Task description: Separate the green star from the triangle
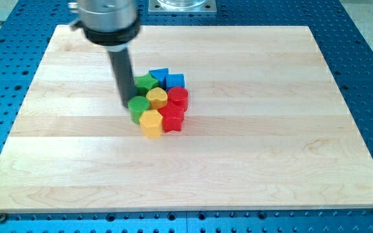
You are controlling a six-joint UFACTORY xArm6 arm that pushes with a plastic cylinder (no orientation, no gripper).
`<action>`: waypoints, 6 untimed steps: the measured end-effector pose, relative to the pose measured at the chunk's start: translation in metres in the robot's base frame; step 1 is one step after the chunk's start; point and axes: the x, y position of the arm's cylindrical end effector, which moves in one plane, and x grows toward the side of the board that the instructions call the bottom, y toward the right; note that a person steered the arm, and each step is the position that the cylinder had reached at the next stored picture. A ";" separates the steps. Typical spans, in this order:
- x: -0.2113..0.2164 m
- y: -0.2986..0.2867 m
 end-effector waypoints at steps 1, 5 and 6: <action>0.006 0.080; -0.008 -0.015; 0.035 -0.012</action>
